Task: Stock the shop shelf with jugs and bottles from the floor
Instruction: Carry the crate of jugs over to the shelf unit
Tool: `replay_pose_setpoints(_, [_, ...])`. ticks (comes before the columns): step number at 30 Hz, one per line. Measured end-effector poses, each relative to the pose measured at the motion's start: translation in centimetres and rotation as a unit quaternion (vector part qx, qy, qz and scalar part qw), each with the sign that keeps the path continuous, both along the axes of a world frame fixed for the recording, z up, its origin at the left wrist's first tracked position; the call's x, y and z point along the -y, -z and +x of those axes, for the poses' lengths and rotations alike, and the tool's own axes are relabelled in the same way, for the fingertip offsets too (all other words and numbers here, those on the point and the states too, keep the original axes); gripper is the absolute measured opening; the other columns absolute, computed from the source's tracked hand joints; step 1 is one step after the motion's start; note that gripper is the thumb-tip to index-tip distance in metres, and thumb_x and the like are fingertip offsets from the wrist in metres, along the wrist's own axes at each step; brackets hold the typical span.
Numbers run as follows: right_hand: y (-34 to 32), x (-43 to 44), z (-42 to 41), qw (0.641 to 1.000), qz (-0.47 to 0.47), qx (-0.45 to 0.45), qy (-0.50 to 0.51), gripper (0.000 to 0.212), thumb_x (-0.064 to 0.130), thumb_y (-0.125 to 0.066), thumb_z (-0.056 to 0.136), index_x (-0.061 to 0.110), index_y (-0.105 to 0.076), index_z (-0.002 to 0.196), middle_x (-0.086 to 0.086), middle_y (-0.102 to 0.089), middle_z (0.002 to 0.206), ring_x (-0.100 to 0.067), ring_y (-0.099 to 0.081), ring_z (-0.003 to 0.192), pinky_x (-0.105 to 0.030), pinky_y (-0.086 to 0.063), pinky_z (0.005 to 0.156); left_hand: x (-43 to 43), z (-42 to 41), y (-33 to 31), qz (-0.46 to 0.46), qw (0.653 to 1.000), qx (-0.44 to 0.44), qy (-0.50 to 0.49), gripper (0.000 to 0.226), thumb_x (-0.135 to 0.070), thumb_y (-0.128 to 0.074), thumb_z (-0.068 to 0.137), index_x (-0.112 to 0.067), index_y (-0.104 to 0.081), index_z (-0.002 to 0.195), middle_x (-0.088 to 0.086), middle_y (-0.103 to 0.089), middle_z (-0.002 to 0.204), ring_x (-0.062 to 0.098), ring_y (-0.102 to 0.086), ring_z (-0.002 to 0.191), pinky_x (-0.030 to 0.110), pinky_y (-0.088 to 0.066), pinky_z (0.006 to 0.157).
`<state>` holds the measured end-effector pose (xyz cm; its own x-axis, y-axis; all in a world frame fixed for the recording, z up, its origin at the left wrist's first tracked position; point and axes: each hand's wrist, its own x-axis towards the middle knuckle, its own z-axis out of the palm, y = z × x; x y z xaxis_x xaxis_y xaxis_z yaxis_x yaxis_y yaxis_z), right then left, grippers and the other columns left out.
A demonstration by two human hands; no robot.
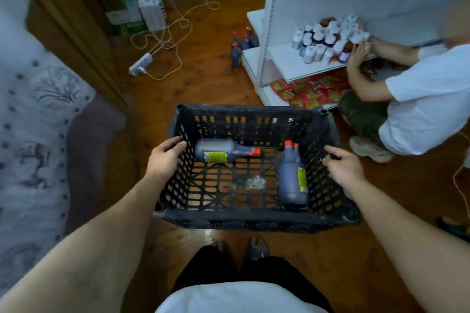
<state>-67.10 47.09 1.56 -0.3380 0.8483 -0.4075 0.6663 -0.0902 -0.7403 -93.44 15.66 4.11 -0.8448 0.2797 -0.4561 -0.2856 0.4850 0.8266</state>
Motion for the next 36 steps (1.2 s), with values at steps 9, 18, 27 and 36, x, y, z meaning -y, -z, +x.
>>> replay_pose_setpoints(9, [0.5, -2.1, -14.0, 0.996, 0.009, 0.013, -0.084, 0.04, 0.023, -0.064, 0.081, 0.036, -0.066, 0.118, 0.001, -0.071, 0.114, -0.021, -0.065, 0.094, -0.046, -0.053, 0.094, 2.6, -7.6, 2.0, 0.01, 0.994, 0.0, -0.112, 0.04, -0.039, -0.064, 0.088, -0.026, -0.063, 0.126, 0.009, -0.065, 0.124, 0.01, -0.058, 0.07, 0.034, -0.049, 0.078])
replay_pose_setpoints(18, [0.2, -2.1, -28.1, 0.993, 0.0, 0.017, -0.114, 0.037, 0.017, -0.058, 0.092, 0.031, -0.062, 0.126, 0.004, -0.063, 0.117, -0.022, -0.062, 0.102, -0.044, -0.052, 0.096, 2.7, -20.5, 1.8, 0.01, 0.992, 0.006, -0.124, 0.041, -0.038, -0.062, 0.09, -0.026, -0.06, 0.129, 0.003, -0.065, 0.123, 0.011, -0.06, 0.074, 0.033, -0.047, 0.081])
replay_pose_setpoints(27, [0.2, -6.6, -40.7, 0.992, -0.001, 0.01, -0.127, 0.038, 0.015, -0.059, 0.091, 0.029, -0.063, 0.126, -0.002, -0.064, 0.125, -0.023, -0.062, 0.107, -0.044, -0.053, 0.095, -1.6, -32.5, 1.0, 0.016, 0.991, 0.002, -0.134, 0.042, -0.035, -0.062, 0.091, -0.023, -0.059, 0.131, 0.01, -0.065, 0.123, 0.011, -0.057, 0.073, 0.03, -0.045, 0.075])
replay_pose_setpoints(36, [0.2, -15.6, -54.8, 0.988, 0.003, 0.006, -0.156, 0.04, 0.017, -0.058, 0.089, 0.03, -0.063, 0.126, -0.005, -0.066, 0.12, -0.028, -0.064, 0.104, -0.044, -0.051, 0.097, -10.5, -44.8, 0.9, 0.024, 0.986, 0.0, -0.168, 0.037, -0.032, -0.063, 0.091, -0.022, -0.062, 0.127, 0.009, -0.065, 0.121, 0.014, -0.057, 0.071, 0.025, -0.044, 0.062])
